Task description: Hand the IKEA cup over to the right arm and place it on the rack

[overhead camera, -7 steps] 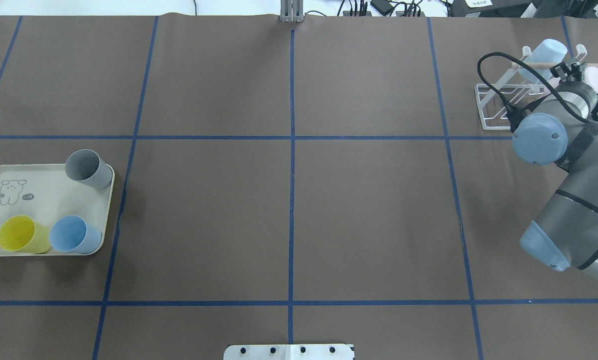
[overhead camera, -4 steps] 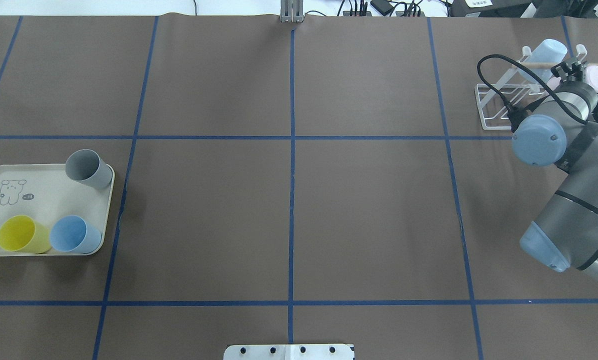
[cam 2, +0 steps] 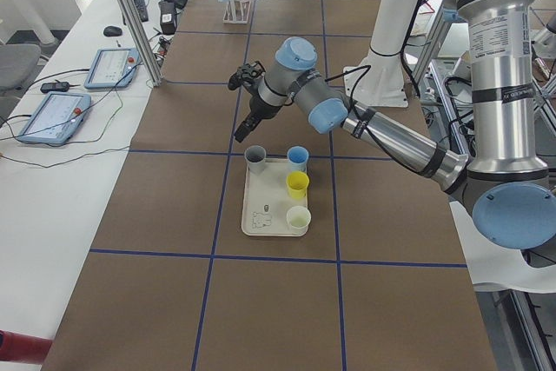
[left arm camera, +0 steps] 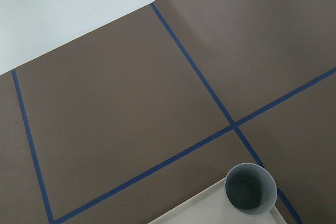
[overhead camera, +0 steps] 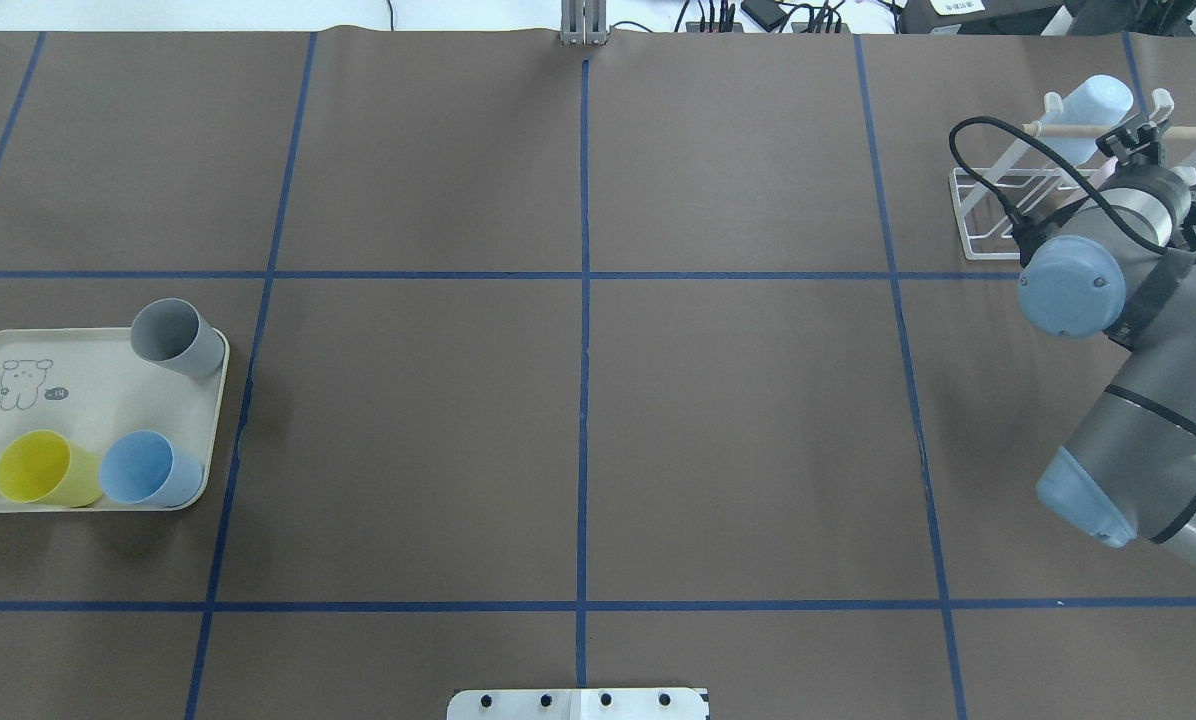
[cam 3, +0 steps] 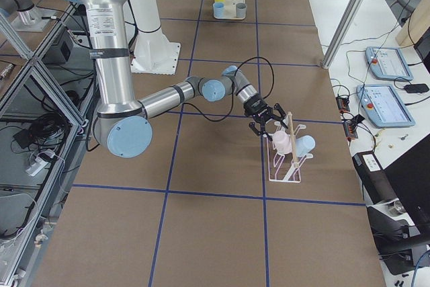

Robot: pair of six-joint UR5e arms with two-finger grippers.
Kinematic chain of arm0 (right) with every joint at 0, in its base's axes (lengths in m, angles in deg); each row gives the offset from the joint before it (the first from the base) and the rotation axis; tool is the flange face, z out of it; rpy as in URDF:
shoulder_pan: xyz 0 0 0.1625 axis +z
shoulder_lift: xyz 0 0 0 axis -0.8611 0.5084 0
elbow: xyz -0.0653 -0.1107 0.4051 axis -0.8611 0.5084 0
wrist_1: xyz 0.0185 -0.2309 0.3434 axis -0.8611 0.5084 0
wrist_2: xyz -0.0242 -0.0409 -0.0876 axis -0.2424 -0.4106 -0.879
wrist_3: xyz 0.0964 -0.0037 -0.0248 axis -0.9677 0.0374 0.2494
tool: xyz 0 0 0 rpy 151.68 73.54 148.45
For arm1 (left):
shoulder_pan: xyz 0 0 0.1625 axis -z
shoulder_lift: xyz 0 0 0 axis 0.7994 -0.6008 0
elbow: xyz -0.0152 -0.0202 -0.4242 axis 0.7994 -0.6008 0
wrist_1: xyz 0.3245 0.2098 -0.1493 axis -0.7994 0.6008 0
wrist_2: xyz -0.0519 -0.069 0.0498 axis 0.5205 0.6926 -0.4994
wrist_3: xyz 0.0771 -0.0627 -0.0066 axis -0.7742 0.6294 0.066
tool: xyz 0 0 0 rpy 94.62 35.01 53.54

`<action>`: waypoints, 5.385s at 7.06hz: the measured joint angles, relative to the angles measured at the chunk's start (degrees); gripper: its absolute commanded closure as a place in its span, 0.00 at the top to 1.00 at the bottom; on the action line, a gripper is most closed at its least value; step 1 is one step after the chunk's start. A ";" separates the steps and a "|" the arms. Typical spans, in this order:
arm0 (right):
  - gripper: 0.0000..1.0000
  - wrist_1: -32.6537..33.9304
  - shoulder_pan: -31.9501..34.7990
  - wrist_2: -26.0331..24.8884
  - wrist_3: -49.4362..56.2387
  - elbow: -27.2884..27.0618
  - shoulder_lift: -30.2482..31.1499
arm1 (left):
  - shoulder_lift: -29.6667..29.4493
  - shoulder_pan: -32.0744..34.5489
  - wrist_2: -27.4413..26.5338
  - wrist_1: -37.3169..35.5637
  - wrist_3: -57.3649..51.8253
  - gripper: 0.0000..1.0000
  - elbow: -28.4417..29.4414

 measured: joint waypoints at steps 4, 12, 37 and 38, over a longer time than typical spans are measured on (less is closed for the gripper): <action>0.99 -0.01 -0.07 5.76 -1.57 -5.25 -3.07 | 0.04 -0.13 -0.08 2.14 3.03 1.00 1.58; 0.99 -23.28 -0.03 48.92 -56.94 -17.55 -3.81 | -0.14 -17.52 -9.05 25.68 26.25 1.00 16.32; 0.99 -64.98 -13.04 55.36 -72.80 1.89 -15.46 | -22.86 -24.36 -2.51 23.96 63.22 0.00 7.83; 0.99 -71.30 -15.58 51.87 -72.87 3.33 -15.46 | -25.40 -26.74 -3.56 24.00 65.76 0.00 7.96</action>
